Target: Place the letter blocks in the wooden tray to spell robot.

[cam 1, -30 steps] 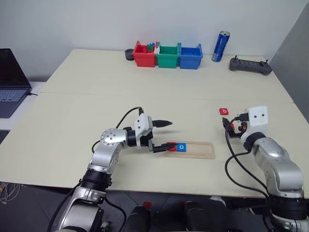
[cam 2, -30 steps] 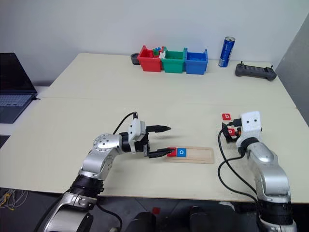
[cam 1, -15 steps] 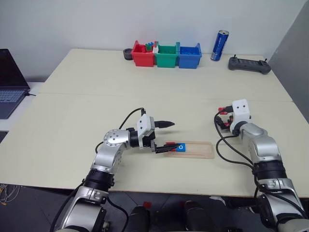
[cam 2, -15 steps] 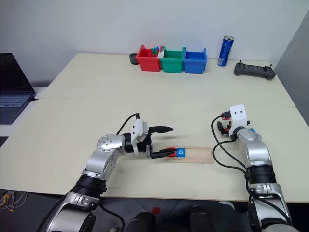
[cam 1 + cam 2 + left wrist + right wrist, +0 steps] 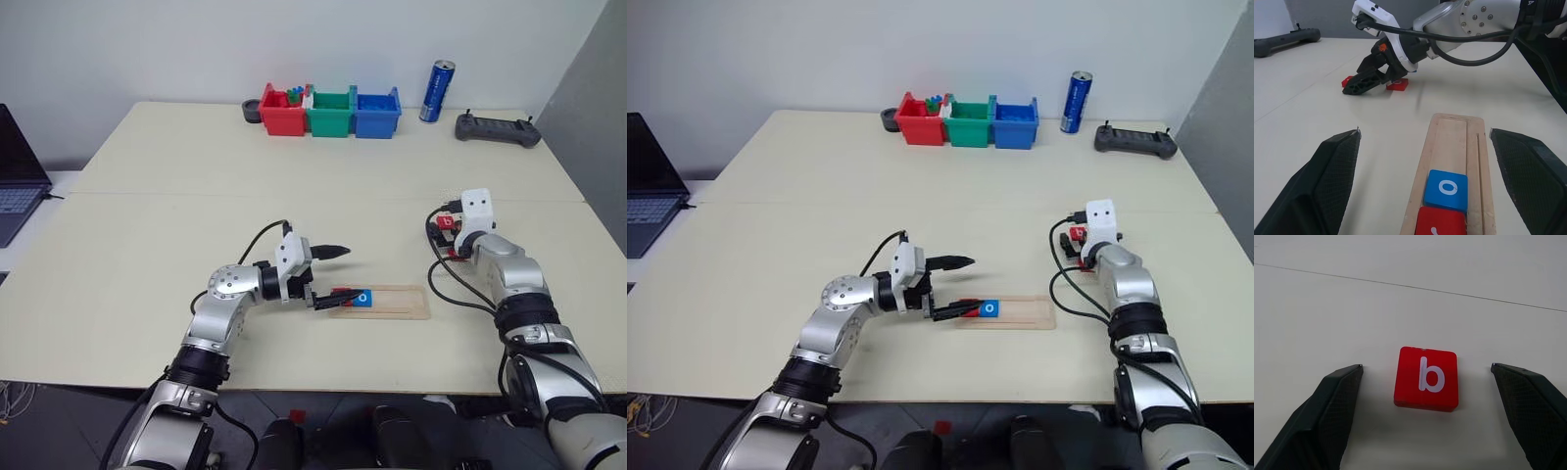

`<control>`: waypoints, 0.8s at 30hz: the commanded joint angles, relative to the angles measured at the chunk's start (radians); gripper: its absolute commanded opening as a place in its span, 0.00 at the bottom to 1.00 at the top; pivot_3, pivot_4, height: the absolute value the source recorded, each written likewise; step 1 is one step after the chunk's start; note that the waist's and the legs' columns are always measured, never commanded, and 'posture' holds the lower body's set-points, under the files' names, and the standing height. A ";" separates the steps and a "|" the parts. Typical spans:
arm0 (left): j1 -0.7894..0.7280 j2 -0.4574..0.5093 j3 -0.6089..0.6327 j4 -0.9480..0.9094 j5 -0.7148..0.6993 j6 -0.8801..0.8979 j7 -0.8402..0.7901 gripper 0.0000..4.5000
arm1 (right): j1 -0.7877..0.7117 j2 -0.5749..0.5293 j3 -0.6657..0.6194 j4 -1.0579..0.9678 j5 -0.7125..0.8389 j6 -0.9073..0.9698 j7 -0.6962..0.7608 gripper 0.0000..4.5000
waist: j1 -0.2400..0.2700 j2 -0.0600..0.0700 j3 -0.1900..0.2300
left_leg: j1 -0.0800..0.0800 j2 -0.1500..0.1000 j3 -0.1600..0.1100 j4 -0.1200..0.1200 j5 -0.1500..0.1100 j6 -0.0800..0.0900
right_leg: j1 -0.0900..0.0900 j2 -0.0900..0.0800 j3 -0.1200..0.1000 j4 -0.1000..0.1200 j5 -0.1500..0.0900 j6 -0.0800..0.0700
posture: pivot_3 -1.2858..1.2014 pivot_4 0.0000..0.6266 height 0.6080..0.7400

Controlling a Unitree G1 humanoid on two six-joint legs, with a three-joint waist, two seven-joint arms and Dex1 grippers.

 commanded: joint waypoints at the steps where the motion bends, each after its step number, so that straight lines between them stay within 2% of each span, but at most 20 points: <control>1: -0.012 0.012 0.012 -0.027 -0.012 -0.022 -0.003 1.00 | 0.000 0.023 -0.017 -0.003 0.012 0.002 0.003 0.96 | -0.002 0.000 0.000 | 0.000 0.000 0.000 0.000 0.000 0.000 | 0.000 0.000 0.000 0.000 0.000 0.000 | 0.52 0.24 1.00; 3: -0.013 0.016 0.012 -0.024 -0.012 -0.025 -0.005 1.00 | 0.012 0.033 -0.022 -0.020 0.015 0.011 0.005 0.85 | -0.005 0.000 0.000 | 0.000 0.000 0.000 0.000 0.000 0.000 | 0.000 0.000 0.000 0.000 0.000 0.000 | 0.52 0.24 1.00; 9: -0.018 0.016 0.004 -0.029 -0.010 -0.027 -0.007 1.00 | 0.028 0.034 -0.034 -0.041 0.012 0.013 -0.005 0.37 | -0.010 0.000 0.000 | 0.000 0.000 0.000 0.000 0.000 0.000 | 0.000 0.000 0.000 0.000 0.000 0.000 | 0.52 0.24 1.00; 10: -0.018 0.016 0.004 -0.030 -0.010 -0.028 -0.007 1.00 | 0.030 0.032 -0.035 -0.047 0.012 0.015 -0.004 0.32 | -0.010 0.000 0.000 | 0.000 0.000 0.000 0.000 0.000 0.000 | 0.000 0.000 0.000 0.000 0.000 0.000 | 0.52 0.24 1.00; 12: -0.016 0.015 0.002 -0.034 -0.012 -0.026 -0.008 1.00 | 0.043 0.023 -0.030 -0.077 0.007 0.021 0.000 0.32 | -0.009 0.000 0.000 | 0.000 0.000 0.000 0.000 0.000 0.000 | 0.000 0.000 0.000 0.000 0.000 0.000 | 0.52 0.24 1.00; 16: -0.001 0.017 -0.008 -0.050 -0.014 -0.022 -0.016 1.00 | 0.128 -0.040 -0.010 -0.298 0.003 0.103 0.058 0.32 | 0.000 0.002 0.001 | -0.001 -0.001 -0.001 0.000 0.000 0.000 | 0.000 0.000 -0.001 -0.001 0.000 0.000 | 0.52 0.24 1.00; 22: -0.006 0.016 -0.003 -0.038 -0.014 -0.022 -0.017 1.00 | 0.285 -0.142 -0.092 -0.758 0.080 0.419 0.088 0.32 | 0.007 0.004 0.002 | -0.009 -0.001 -0.001 0.000 0.000 0.000 | -0.010 -0.001 0.000 0.001 0.000 0.000 | 0.52 0.24 1.00; 24: -0.001 0.017 -0.009 -0.044 -0.012 -0.020 -0.022 1.00 | 0.380 -0.172 -0.128 -0.939 0.114 0.537 0.104 0.32 | 0.004 0.004 0.002 | -0.009 0.000 0.000 0.000 0.000 0.000 | -0.010 -0.001 0.000 0.002 0.000 0.000 | 0.52 0.24 1.00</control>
